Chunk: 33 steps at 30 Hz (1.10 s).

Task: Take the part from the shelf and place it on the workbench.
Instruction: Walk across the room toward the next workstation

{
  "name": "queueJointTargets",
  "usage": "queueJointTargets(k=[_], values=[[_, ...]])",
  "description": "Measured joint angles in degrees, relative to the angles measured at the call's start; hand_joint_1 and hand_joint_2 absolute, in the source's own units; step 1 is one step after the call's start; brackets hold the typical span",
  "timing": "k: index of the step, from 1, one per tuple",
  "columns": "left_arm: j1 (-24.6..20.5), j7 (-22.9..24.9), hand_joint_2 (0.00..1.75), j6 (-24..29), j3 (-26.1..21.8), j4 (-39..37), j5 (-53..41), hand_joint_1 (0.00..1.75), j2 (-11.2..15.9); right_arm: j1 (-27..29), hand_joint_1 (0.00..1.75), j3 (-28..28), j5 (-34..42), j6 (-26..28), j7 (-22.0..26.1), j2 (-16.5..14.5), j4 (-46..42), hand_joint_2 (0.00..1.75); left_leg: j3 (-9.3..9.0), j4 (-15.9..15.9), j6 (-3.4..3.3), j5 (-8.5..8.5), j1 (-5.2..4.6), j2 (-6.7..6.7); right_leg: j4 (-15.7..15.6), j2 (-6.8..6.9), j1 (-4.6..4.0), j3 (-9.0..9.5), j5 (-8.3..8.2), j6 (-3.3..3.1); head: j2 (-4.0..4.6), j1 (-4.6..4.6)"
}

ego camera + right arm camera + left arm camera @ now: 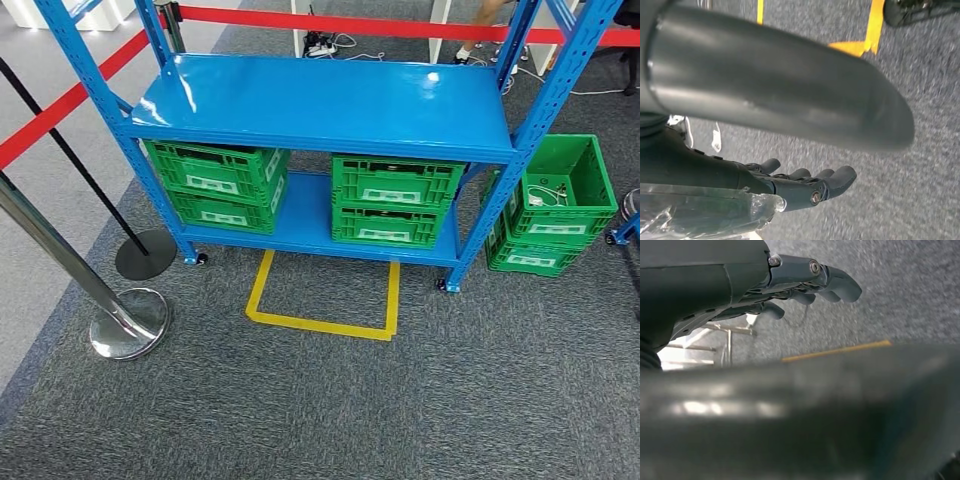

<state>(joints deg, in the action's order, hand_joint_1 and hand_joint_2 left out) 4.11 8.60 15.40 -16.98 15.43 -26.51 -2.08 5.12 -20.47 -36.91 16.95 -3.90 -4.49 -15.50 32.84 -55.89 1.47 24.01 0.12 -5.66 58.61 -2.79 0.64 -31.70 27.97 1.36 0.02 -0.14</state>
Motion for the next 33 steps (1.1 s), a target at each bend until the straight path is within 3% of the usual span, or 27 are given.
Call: queueJointTargets(k=[18, 20, 22, 24, 26, 28, 29, 30, 31, 33], values=[[3.07, -6.05, 0.00, -10.84, 11.02, 4.04, 18.82, 0.00, 1.26, 2.16, 0.00, 13.59, 26.17, -11.97, 2.66, 2.49, -4.25, 0.00, 0.00, -0.03, -0.03, 0.02, -0.01, 0.00, -0.02, 0.00, 0.03, -0.01, 0.00, 0.01, 0.00, 0.01], [3.23, -6.68, 0.00, -12.00, 12.03, 4.52, 20.82, 0.00, 1.45, 2.48, 0.00, 14.89, 28.94, -13.24, 2.96, 2.67, -4.53, 0.00, 0.03, -0.30, -0.57, 0.19, -0.12, 0.01, -0.20, -0.06, 0.24, 0.00, -0.03, 0.34, 0.00, 0.06], [3.12, -7.28, 0.00, -13.01, 12.92, 5.69, 22.60, 0.00, 1.66, 3.27, 0.00, 16.01, 31.48, -14.40, 3.21, 2.77, -4.55, 0.00, -0.04, -0.27, -1.52, 0.30, -0.28, 0.04, -0.66, -0.12, 0.39, 0.14, -0.09, 0.87, 0.00, 0.16], [2.41, -7.79, 0.00, -13.83, 13.70, 7.75, 23.98, 0.00, 1.70, 4.54, 0.00, 16.87, 33.46, -15.26, 3.35, 2.97, -3.92, 0.00, -0.82, 1.37, -2.04, -0.40, 0.10, 0.24, -0.47, 0.26, 0.15, 0.41, 0.20, 1.20, 0.00, 0.13], [1.04, -8.15, 0.00, -14.39, 14.27, 10.11, 24.90, 0.00, 1.70, 6.10, 0.00, 17.51, 34.69, -15.86, 3.44, 3.17, -2.52, 0.00, -1.73, 2.95, -2.15, -1.07, 0.63, 0.58, 3.15, 1.10, -0.06, -1.03, 2.52, 1.52, 0.00, -0.21], [-0.61, -8.34, 0.00, -14.65, 14.63, 12.53, 25.47, 0.00, 1.75, 7.93, 0.00, 18.01, 35.40, -16.21, 3.47, 3.27, -0.59, 0.00, -1.99, 3.11, -2.06, -0.95, 0.76, 0.99, 10.18, 1.76, 0.13, -4.79, 6.24, 2.05, 0.00, -0.44], [-1.43, -8.39, 0.00, -14.73, 14.76, 13.72, 25.64, 0.00, 1.77, 8.93, 0.00, 18.20, 35.61, -16.29, 3.46, 3.35, 0.44, 0.00, -2.03, 3.04, -1.92, -0.80, 0.83, 1.17, 12.88, 1.94, 0.29, -6.33, 7.21, 2.35, 0.00, -0.45], [-2.30, -8.45, 0.00, -14.81, 14.91, 15.09, 25.79, 0.00, 1.76, 10.05, 0.00, 18.37, 35.82, -16.33, 3.46, 3.49, 1.63, 0.00, -2.06, 2.91, -1.71, -0.63, 0.95, 1.29, 13.74, 2.07, 0.47, -6.94, 7.01, 2.67, 0.00, -0.44], [-3.13, -8.49, 0.00, -14.91, 15.06, 16.37, 25.88, 0.00, 1.74, 11.10, 0.00, 18.52, 35.96, -16.36, 3.46, 3.66, 2.77, 0.00, -2.08, 2.68, -1.40, -0.43, 1.16, 1.29, 12.33, 2.14, 0.64, -6.35, 5.70, 2.99, 0.00, -0.44], [-4.21, -8.63, 0.00, -15.06, 15.30, 18.27, 26.00, 0.00, 1.80, 12.50, 0.00, 18.82, 36.22, -16.47, 3.43, 4.03, 4.30, 0.00, -2.10, 1.73, -0.26, 0.30, 1.73, 0.61, 5.38, 1.86, 1.12, -2.73, 1.79, 3.83, -0.01, -0.55]])
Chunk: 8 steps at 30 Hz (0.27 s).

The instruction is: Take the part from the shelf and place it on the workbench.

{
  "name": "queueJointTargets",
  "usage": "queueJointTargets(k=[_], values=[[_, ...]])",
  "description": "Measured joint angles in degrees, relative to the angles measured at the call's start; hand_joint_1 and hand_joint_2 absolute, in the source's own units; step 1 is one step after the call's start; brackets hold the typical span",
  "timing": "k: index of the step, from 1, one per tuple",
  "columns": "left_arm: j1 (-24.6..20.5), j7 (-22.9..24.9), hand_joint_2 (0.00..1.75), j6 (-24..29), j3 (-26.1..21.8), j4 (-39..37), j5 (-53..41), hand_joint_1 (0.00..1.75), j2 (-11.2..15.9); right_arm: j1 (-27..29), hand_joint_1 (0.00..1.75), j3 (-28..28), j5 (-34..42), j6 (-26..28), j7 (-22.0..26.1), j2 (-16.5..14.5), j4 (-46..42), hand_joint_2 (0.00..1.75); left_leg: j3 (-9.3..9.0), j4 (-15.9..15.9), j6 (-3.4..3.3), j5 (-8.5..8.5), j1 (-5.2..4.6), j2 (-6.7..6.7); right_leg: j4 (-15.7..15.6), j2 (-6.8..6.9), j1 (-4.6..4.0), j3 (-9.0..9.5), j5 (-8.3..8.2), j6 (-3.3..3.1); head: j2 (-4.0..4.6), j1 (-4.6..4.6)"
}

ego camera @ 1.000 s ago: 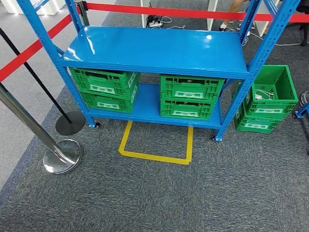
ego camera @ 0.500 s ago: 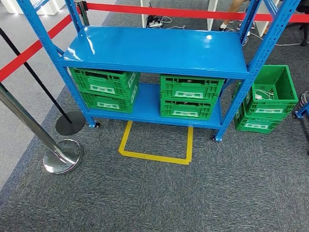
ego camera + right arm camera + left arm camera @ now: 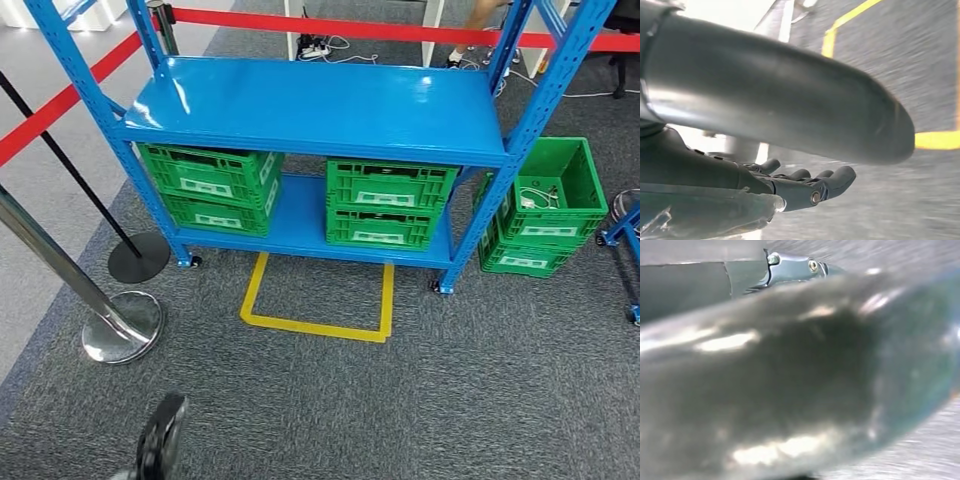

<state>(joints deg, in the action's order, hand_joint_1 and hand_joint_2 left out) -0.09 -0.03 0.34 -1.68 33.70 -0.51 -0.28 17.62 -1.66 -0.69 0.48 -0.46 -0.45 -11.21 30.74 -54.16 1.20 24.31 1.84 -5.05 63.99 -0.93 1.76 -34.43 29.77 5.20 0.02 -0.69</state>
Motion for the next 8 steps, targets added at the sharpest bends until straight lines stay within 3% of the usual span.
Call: queueJointTargets(k=[1, 3, 5, 8], values=[[0.10, -0.07, 0.00, -0.04, 0.07, 0.00, 0.12, 0.00, 0.19, -0.05, 0.00, 0.12, 0.13, -0.09, 0.03, 0.02, -0.30, 0.00, 0.19, -0.55, 0.66, 0.53, 0.09, -0.05, -2.81, -0.27, 0.17, 1.61, -1.24, 0.17, 0.00, -0.27], [2.15, -0.07, 0.00, -0.08, 0.16, -2.35, 0.37, 0.00, 0.44, -2.22, 0.00, 0.30, 0.33, -0.27, 0.28, -0.04, -3.28, 0.00, 0.34, -1.02, 1.58, 1.43, -0.12, 0.36, -4.46, -0.85, 0.27, 2.82, -1.77, -0.84, -0.01, -0.15], [5.82, 0.14, 0.00, -0.17, 0.37, -6.06, 0.49, 0.00, 0.23, -6.08, 0.00, 0.48, 0.42, -0.37, 0.60, -0.06, -7.13, 0.00, 0.19, -1.01, 1.85, 1.76, -0.20, 0.83, -4.21, -1.01, 0.24, 2.77, -1.53, -2.55, -0.01, 0.82], [10.63, 0.23, 0.00, -0.28, 0.59, -10.72, 0.51, 0.00, -0.18, -10.72, 0.00, 0.78, 0.47, -0.46, 0.70, -0.18, -11.95, 0.00, 1.00, -3.25, 2.03, 3.07, -0.12, 2.37, -4.15, -0.72, 0.09, 3.01, -1.23, -3.54, -0.01, 1.52]])
